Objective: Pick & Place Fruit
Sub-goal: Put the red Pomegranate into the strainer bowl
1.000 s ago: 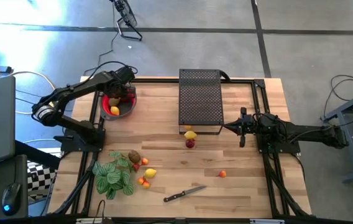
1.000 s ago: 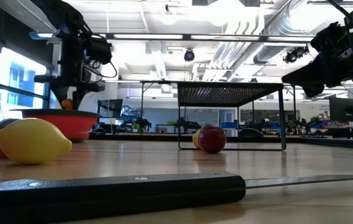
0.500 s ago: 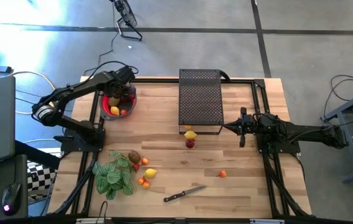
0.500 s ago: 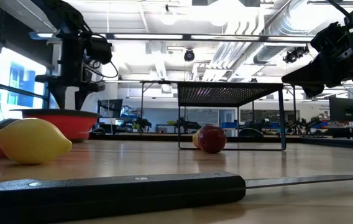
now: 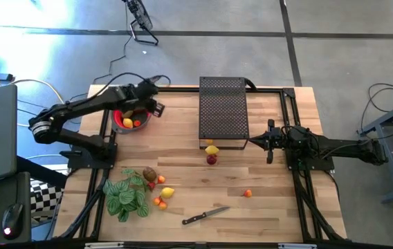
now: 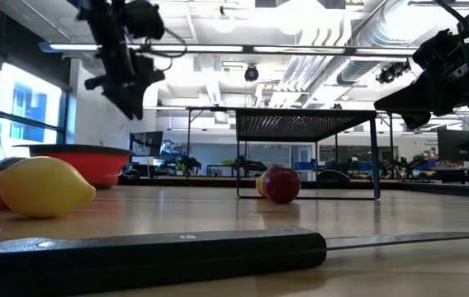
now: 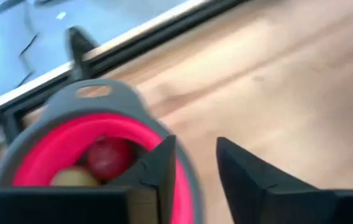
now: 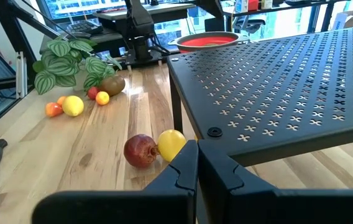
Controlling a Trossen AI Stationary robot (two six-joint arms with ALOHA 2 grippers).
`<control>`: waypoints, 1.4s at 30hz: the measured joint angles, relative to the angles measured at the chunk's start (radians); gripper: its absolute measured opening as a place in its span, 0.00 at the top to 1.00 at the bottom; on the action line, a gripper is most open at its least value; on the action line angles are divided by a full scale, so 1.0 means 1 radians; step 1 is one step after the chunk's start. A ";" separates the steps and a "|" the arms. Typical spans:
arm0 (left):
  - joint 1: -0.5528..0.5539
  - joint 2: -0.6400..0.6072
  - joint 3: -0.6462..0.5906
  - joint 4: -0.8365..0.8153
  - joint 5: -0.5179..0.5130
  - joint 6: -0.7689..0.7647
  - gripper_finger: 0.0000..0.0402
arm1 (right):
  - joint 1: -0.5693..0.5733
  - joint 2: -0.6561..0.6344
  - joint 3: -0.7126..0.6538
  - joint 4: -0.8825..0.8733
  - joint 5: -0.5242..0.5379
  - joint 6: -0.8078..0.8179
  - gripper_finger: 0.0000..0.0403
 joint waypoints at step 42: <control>-0.707 0.364 -0.105 1.032 0.006 0.083 0.94 | 0.000 0.003 0.000 -0.004 -0.001 0.000 1.00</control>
